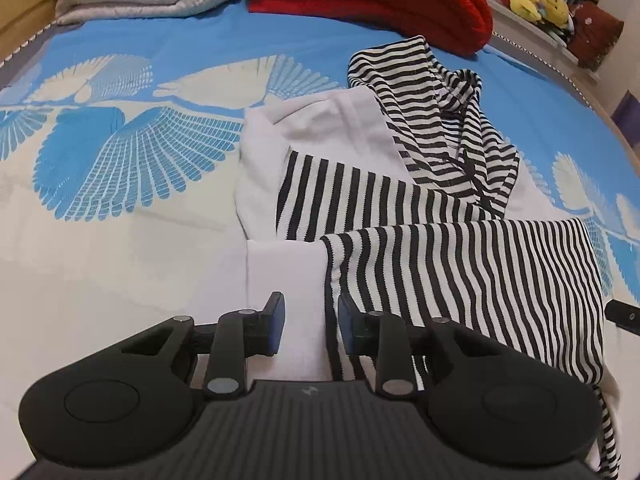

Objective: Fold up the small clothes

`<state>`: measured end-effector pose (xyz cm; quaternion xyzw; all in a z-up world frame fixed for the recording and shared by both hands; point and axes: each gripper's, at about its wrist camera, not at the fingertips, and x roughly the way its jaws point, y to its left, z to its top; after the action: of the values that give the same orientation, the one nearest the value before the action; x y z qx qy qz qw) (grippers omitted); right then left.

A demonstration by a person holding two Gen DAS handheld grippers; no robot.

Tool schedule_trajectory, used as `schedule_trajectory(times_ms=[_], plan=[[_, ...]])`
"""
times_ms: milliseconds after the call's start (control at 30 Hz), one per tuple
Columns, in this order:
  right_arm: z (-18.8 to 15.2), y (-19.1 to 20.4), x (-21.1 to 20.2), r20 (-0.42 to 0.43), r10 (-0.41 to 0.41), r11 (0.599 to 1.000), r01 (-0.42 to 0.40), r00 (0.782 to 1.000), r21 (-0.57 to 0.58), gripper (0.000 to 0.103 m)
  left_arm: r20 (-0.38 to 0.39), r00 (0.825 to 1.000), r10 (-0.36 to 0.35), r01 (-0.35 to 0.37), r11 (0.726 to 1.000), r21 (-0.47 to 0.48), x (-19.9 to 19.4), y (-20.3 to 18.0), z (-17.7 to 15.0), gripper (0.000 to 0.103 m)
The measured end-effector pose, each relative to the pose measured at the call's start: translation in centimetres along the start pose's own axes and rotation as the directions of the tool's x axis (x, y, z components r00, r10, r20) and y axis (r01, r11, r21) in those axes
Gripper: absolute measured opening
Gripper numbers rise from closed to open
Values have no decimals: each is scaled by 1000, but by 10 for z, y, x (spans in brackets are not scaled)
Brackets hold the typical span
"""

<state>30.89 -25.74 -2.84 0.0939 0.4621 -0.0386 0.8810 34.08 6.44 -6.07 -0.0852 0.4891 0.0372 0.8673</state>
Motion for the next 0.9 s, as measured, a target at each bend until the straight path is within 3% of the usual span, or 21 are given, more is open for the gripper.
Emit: schedule_trajectory(times_ms=[467,533,667,800,900], plan=[[-12,-9,-24,19,-17,999,18,1000,-45,28,37,999,-17,15,998,61,-7,-28,-8,44],[-13,-12,-25,18,-19,999,20,1000,-49,28,54,998,-12,9,998,64,-8,-30,-8,55],[-13,-18,-26,13,-16,999,16,1000,-40,31,100,995,-1,-6,998,66,-12,-33,-6,62],[-12,-23,-27,15,-16,999,16,1000,-34,34,166,986,11,-22,998,59,-18,-36,-3,79],[-12,-26,-27,19,-18,999,19,1000,-38,34,221,975,17,-31,998,60,-24,-39,-1,82]])
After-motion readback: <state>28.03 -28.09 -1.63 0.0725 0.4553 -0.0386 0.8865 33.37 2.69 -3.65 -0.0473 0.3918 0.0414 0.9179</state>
